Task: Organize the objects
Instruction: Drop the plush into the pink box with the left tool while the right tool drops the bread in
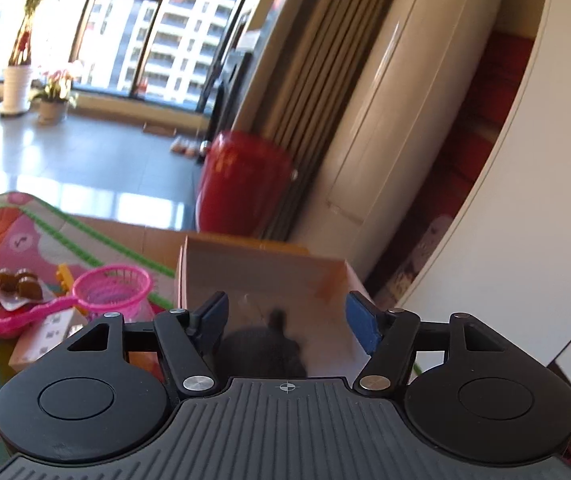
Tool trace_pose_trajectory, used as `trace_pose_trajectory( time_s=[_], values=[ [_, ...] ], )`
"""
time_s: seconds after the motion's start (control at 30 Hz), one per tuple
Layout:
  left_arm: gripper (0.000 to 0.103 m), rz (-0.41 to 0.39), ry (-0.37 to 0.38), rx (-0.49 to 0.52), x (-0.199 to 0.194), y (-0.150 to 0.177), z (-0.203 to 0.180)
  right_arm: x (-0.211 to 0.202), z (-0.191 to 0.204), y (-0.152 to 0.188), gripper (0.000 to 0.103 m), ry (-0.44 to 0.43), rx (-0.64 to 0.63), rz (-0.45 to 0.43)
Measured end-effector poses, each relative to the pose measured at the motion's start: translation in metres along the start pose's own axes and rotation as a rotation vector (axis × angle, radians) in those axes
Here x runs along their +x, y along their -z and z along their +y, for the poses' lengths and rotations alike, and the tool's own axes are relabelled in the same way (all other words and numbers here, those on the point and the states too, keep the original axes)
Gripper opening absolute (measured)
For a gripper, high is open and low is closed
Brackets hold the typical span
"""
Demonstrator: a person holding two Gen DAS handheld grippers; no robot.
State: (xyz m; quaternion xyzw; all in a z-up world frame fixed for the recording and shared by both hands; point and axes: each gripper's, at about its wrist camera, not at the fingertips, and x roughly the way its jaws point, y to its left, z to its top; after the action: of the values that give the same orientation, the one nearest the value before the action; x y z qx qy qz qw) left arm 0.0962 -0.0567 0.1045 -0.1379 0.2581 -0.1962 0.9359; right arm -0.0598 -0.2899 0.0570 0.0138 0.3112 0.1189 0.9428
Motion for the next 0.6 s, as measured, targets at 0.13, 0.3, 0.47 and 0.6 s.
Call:
trace_pose_trajectory(
  time_s=[0.13,0.3,0.47,0.6],
  values=[
    [0.07,-0.102,-0.003,-0.03,-0.041,0.011,0.033,0.003,-0.012,-0.024,0.055,-0.006,0.045,-0.036],
    [0.07,-0.075,-0.143,0.06,-0.074,0.036,0.072,0.03,-0.013,-0.087,0.055,0.007,0.061,-0.126],
    [0.07,0.036,-0.183,0.122,-0.079,0.062,0.097,0.093,-0.009,-0.139,0.09,0.058,0.096,-0.111],
    [0.07,0.071,-0.176,0.111,-0.082,0.077,0.11,0.112,-0.004,-0.122,0.09,0.067,0.103,-0.076]
  ],
)
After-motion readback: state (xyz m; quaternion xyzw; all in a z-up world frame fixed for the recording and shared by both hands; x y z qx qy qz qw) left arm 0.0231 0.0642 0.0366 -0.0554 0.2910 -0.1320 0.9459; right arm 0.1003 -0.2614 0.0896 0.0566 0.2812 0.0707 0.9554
